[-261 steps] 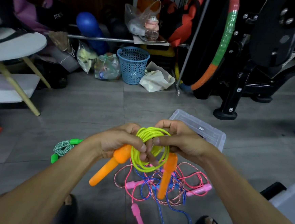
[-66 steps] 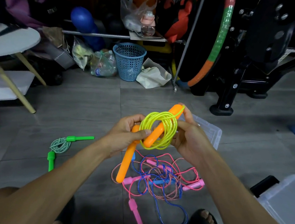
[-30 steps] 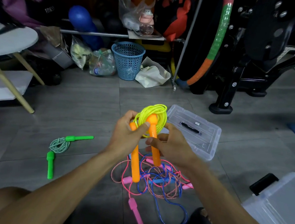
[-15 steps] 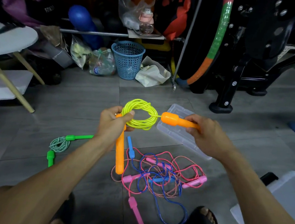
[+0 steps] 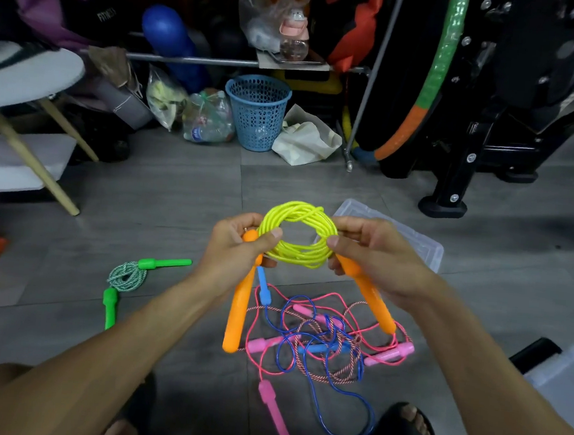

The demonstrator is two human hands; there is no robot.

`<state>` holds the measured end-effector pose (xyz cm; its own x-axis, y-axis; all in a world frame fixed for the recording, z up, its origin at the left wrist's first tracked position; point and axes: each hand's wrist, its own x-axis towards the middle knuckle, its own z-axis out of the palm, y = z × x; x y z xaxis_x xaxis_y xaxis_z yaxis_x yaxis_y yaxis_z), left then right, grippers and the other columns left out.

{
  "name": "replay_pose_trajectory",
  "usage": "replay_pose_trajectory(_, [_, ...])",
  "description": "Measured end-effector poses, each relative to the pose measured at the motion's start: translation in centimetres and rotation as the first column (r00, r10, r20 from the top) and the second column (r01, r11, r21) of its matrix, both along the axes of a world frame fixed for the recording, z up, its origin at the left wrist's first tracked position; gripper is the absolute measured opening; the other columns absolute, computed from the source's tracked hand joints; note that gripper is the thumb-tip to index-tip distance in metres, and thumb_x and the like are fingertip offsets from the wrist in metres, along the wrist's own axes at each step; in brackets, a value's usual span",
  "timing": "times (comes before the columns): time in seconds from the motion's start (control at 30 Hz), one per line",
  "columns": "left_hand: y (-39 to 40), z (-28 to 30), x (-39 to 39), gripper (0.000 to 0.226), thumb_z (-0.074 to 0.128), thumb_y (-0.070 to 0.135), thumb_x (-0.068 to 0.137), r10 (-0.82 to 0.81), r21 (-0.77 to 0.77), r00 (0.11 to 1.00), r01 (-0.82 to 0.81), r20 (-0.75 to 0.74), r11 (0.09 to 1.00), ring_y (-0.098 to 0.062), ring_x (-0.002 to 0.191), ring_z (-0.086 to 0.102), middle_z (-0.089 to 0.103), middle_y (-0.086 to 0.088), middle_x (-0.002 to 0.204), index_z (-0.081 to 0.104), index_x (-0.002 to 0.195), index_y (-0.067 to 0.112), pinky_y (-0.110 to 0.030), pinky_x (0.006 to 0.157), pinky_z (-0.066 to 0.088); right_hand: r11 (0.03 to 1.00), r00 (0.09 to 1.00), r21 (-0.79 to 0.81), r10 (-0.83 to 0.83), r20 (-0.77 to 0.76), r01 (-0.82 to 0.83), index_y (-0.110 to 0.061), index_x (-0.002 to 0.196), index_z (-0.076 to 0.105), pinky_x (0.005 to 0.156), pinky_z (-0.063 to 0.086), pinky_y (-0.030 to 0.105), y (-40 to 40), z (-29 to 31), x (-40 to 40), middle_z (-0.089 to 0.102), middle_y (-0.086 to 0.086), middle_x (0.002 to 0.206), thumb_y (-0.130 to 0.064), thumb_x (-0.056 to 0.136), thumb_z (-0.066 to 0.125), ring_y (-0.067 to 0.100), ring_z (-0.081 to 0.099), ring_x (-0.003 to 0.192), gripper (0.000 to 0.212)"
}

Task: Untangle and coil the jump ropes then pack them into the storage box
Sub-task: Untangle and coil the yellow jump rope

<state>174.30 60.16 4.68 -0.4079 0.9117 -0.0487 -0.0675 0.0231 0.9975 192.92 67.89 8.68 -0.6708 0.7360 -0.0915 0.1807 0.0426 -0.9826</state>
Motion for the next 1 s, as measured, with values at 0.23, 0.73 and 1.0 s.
replay_pose_trajectory(0.23, [-2.5, -3.7, -1.7, 0.016, 0.064, 0.014, 0.088, 0.079, -0.130, 0.995, -0.087, -0.068, 0.988, -0.016, 0.066, 0.059, 0.059, -0.013, 0.074, 0.064, 0.096, 0.000, -0.031, 0.063, 0.058, 0.991, 0.985, 0.070, -0.120, 0.122, 0.112, -0.018, 0.079, 0.071, 0.066, 0.044, 0.037, -0.9, -4.1, -4.8, 0.059, 0.010, 0.066, -0.008, 0.084, 0.066, 0.019, 0.050, 0.062, 0.013])
replay_pose_trajectory(0.73, [-7.2, -14.3, -20.3, 0.039, 0.075, 0.038, 0.076, 0.086, -0.404, 0.830, -0.355, -0.551, 0.843, -0.013, 0.070, 0.055, 0.056, 0.006, 0.077, 0.053, 0.100, 0.017, -0.021, 0.059, 0.040, 0.994, 0.961, -0.009, -0.101, 0.259, 0.107, -0.016, 0.075, 0.070, 0.070, 0.056, 0.038, -3.0, -17.4, -26.6, 0.071, 0.008, 0.071, -0.009, 0.078, 0.068, 0.010, 0.061, 0.060, 0.008])
replay_pose_trajectory(1.0, [-9.4, -31.8, -24.3, 0.039, 0.078, 0.034, 0.073, 0.303, -0.454, 0.779, -0.583, -0.549, 0.674, -0.027, 0.084, 0.057, 0.058, -0.004, 0.085, 0.059, 0.098, 0.010, -0.026, 0.063, 0.032, 0.997, 0.889, 0.033, -0.083, 0.450, 0.077, -0.010, 0.079, 0.070, 0.074, 0.055, 0.044, -4.4, -34.3, -37.0, 0.074, 0.008, 0.082, -0.013, 0.073, 0.068, 0.021, 0.070, 0.079, 0.007])
